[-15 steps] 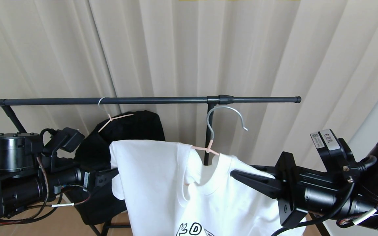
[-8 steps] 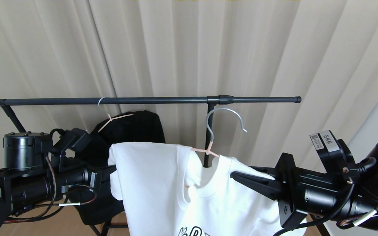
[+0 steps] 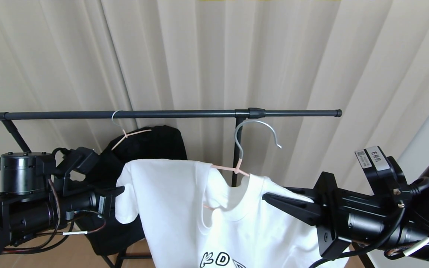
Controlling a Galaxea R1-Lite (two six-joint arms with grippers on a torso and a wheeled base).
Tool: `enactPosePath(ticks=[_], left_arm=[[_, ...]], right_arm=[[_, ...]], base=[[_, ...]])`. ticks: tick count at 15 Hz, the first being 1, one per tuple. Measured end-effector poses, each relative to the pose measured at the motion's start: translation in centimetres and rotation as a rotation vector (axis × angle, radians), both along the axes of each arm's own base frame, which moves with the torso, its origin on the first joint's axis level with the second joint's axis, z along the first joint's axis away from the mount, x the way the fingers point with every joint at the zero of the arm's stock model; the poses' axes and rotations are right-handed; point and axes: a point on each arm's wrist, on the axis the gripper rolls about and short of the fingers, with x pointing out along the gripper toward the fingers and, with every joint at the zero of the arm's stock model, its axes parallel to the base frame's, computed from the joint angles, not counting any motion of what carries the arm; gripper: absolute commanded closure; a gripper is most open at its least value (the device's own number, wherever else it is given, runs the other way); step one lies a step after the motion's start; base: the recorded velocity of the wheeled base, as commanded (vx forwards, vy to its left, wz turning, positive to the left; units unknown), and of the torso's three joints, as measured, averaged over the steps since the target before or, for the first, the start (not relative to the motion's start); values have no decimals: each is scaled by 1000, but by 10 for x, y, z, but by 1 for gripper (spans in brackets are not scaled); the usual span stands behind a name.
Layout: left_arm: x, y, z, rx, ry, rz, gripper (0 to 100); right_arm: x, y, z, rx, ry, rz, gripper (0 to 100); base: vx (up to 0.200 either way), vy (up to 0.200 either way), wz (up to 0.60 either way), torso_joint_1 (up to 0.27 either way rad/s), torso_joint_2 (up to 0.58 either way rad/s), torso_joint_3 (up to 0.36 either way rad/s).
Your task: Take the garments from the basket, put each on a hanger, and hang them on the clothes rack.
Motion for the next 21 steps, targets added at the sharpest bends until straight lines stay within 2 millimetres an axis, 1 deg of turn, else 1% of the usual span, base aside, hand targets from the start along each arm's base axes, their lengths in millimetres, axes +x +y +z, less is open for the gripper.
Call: enactPosePath(ticks=[3, 13, 14, 18, 19, 21], left_arm=[[-1, 6, -1, 1, 5, 27, 100], [-6, 12, -7, 2, 33, 49, 100], [-7, 12, -8, 4, 34, 48, 0], [-11, 12, -6, -8, 27, 29, 0], [-15, 11, -1, -26, 9, 0, 0], [-29, 10, 16, -67, -57, -73, 0]], right_arm=[[0, -1, 1, 3, -4, -1, 100], [1, -4, 4, 9, -14, -17, 100], [2, -4, 4, 10, -14, -17, 100], [1, -4, 3, 9, -12, -17, 100], [2, -4, 3, 8, -10, -17, 100], [4, -5, 1, 4, -4, -22, 100]], base=[[0, 0, 0, 0, 0, 0], [0, 0, 0, 0, 0, 0], [0, 0, 0, 0, 0, 0], [0, 0, 0, 0, 0, 0], [0, 0, 0, 0, 0, 0], [0, 0, 0, 0, 0, 0]])
